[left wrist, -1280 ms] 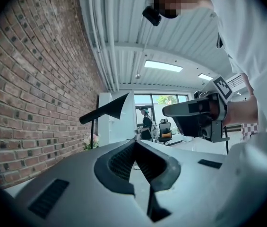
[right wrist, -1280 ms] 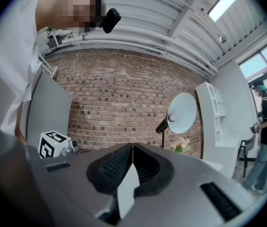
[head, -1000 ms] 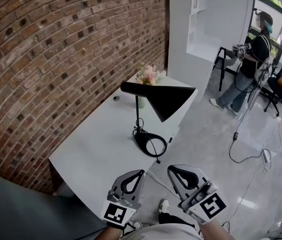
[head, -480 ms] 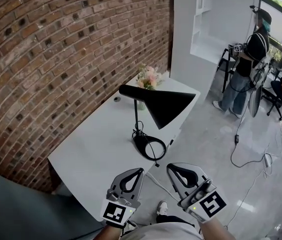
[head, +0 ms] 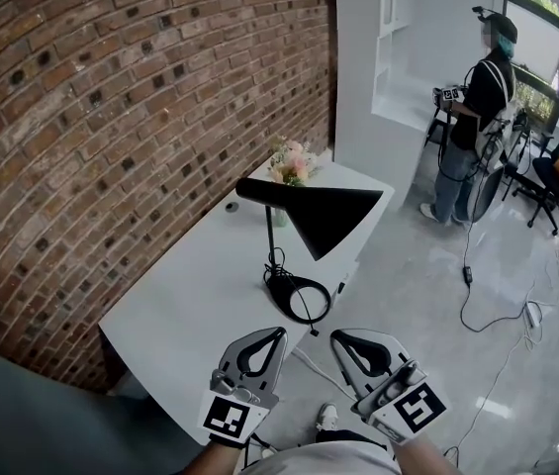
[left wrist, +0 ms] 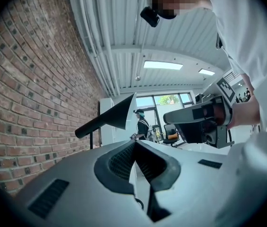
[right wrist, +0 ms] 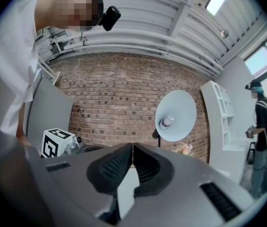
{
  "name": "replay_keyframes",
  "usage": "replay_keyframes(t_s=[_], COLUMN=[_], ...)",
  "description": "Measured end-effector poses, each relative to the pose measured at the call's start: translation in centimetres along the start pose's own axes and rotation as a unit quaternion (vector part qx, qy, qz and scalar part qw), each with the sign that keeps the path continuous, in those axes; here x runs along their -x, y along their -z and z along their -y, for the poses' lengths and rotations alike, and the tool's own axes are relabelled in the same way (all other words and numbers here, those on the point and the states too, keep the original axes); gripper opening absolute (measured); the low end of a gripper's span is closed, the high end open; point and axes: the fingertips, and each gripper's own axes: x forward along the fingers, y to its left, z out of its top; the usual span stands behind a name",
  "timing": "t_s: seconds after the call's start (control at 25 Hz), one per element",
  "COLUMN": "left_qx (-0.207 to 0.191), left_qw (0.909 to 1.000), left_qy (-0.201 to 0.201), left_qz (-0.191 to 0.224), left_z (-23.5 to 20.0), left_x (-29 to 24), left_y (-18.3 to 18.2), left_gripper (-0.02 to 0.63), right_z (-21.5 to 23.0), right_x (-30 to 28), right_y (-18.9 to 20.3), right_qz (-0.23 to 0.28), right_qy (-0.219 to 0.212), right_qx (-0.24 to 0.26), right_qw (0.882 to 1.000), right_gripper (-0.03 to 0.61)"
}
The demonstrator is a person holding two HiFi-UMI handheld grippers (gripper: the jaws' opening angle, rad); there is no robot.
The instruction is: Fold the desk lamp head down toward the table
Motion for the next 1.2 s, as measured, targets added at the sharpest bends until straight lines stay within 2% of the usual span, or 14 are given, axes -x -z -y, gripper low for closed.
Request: replay_keyframes(t_s=[0.28, 0.52, 0.96, 1.2], left_qx=[-0.013, -0.019, -0.055, -0.077], left_qw=[0.9998, 0.9996, 0.9981, 0.9962], left_qy=[0.007, 0.010, 0.004, 0.016], left_qz=[0.016, 0.020, 0.028, 0.037], left_z=[-0.5, -0.5, -1.6, -1.3], left_x=[-1.2, -1.7, -3.5, -5.1], left_y=[-1.9, -2.3, -4.2, -5.3], left_gripper=[0.008, 0.008, 0.009, 0.009], right_z=[0.3, 0.6, 1.1, 1.7], right_x=[0.2, 0.4, -0.3, -0.6], right_y=[-0.3, -0.1, -0.1, 0.0], right_qz=[0.007, 0.007, 0.003, 0.004], right_qy=[0.006, 0.007, 0.003, 0.002], right_qx=[-0.001, -0.001, 0.003, 0.003], right_qw=[1.000, 1.000, 1.000, 1.000], right_gripper=[0.018, 0.018, 0.018, 0.018])
